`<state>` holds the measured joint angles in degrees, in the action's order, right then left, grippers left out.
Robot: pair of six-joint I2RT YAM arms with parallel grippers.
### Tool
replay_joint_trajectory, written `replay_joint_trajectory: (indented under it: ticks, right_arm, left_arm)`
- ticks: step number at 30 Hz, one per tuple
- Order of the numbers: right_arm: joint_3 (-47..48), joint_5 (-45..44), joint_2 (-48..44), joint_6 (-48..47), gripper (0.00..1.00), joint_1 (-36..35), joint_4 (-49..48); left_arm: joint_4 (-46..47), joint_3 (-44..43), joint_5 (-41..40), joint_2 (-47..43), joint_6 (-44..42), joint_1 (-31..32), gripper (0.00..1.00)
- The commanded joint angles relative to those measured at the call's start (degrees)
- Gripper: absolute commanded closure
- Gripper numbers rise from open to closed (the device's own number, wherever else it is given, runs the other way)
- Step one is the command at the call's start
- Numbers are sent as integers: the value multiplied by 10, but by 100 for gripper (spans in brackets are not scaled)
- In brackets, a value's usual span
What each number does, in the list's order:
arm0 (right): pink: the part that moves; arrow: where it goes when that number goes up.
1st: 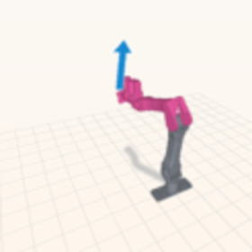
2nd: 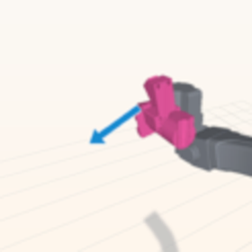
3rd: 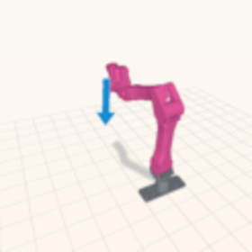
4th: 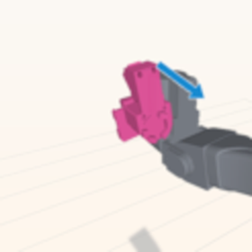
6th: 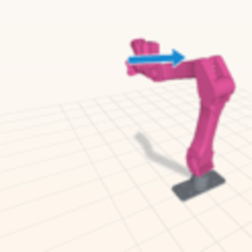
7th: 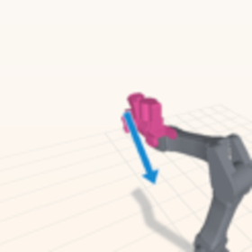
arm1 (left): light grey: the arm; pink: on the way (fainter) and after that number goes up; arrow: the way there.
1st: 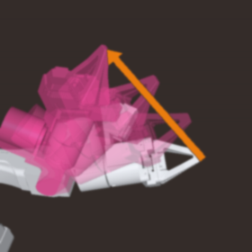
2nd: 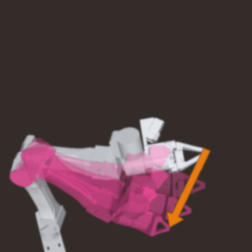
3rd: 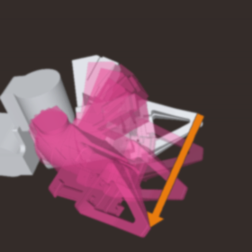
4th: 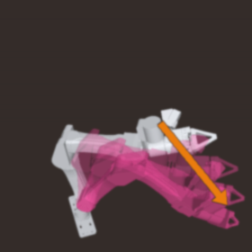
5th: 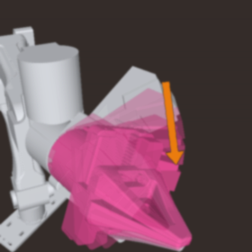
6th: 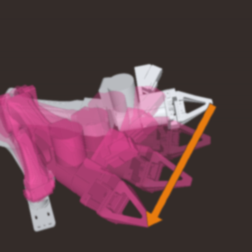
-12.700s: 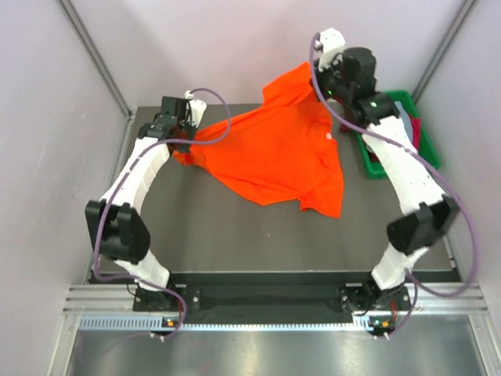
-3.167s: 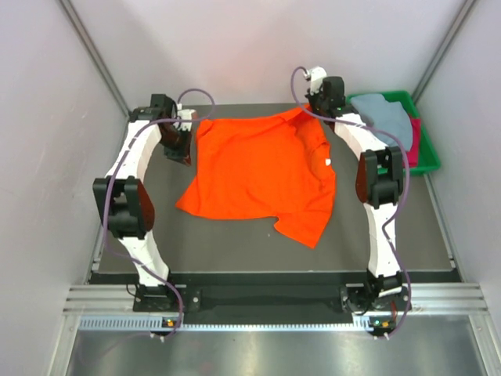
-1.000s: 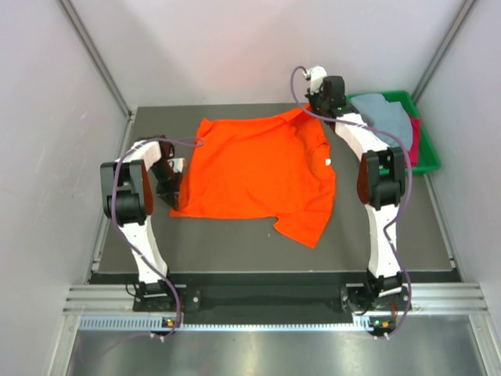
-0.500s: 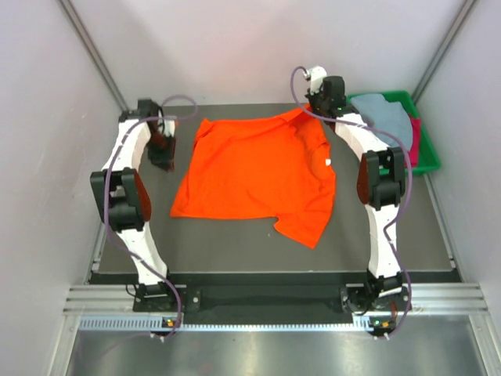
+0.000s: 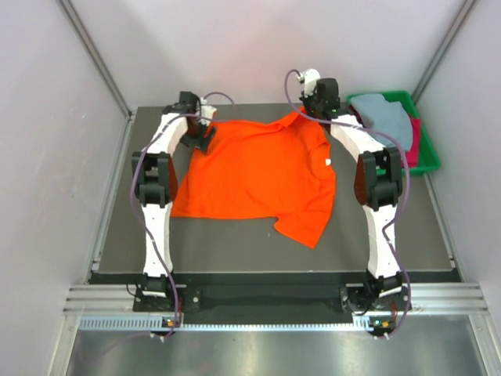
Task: Fold and stack the t-shirts
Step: Flatten the tshirt out
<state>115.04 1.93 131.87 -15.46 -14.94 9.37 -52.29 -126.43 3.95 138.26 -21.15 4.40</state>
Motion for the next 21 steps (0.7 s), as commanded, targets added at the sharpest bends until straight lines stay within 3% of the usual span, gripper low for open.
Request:
replay_joint_trajectory:
  ticks: [1,5,12,21]
  right_arm:
    - [1,-4,-21,-6,100,-9,-19]
    - [2,-4,-17,-5,100,-11,-20]
    - [3,-4,-13,-4,100,-13,-21]
    - [2,-6,-12,-5,100,-15,-22]
  left_arm:
    - [136,0,-34,-19,-38,25,22]
    - [191,-22,-68,-5,-33,39,24]
    - [225,-60,-118,51,-66,57,40]
    - [236,-96,-115,101,-75,66,44]
